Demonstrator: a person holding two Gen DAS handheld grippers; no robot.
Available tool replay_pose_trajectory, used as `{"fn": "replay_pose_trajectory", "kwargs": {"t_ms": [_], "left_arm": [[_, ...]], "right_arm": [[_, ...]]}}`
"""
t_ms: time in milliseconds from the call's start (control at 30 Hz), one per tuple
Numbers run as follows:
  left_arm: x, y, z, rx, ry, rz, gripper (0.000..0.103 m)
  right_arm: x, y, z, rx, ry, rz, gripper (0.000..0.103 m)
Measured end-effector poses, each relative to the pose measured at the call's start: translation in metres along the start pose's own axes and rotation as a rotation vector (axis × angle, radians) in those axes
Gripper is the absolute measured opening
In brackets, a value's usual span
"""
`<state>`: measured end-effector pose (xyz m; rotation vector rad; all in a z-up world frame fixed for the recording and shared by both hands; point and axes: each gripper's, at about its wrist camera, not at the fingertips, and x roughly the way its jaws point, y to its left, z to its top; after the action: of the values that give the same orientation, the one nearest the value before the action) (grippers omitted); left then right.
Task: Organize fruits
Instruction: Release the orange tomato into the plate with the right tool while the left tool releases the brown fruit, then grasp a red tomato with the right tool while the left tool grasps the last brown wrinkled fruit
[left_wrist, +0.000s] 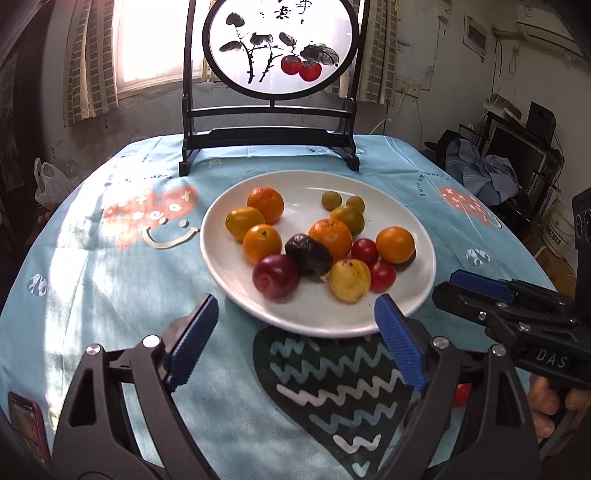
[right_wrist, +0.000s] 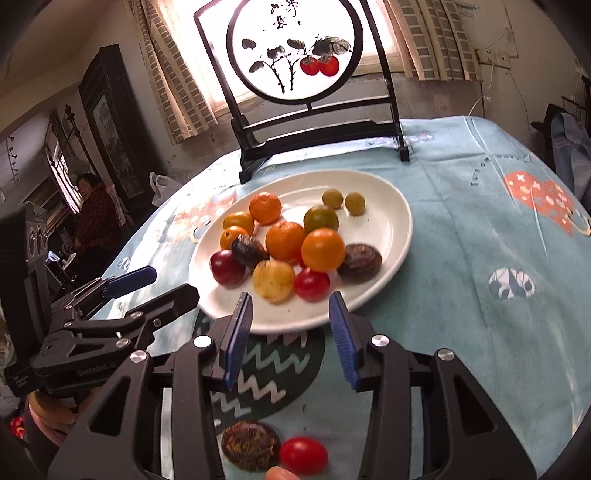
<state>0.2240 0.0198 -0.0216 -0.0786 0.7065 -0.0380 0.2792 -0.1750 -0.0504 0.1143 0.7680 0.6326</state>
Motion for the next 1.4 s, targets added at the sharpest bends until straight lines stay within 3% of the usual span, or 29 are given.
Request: {"fn": "replay_pose_trajectory", "kwargs": {"t_ms": [100,367,833,1167,1267,1400], "left_arm": [[-0.005,-0.001,-0.011,0.016,0.006,0.011,0.089],[-0.016,-0.005,-0.026,0.045,-0.003,0.040,0.090],[-0.019,-0.004,-0.027,0.038,-0.004,0.040,0.090],[-0.018,-0.007,-0.026,0.045,-0.001,0.038,0.090],[-0.017,-0.011,-0.028,0.059,0.015,-0.006,0.090],[-0.015,-0.039,-0.037,0.174,0.074,-0.170,0.090]], "right_arm": [[-0.007,-0.002,-0.020,0.018,0.055,0.029,0.043],[-0.022,0.001,-0.055,-0.020,0.106,-0.015,0.043],[-0.016,-0.005,-0.061,0.003,0.158,-0.034,0.043],[-0.014,-0.008,-0.063,0.017,0.182,-0.016,0.030],[-0.020,-0.012,-0.062,0.037,0.150,-0.024,0.030],[-0.030,-0.021,-0.058,0.086,0.090,-0.041,0.030]]}}
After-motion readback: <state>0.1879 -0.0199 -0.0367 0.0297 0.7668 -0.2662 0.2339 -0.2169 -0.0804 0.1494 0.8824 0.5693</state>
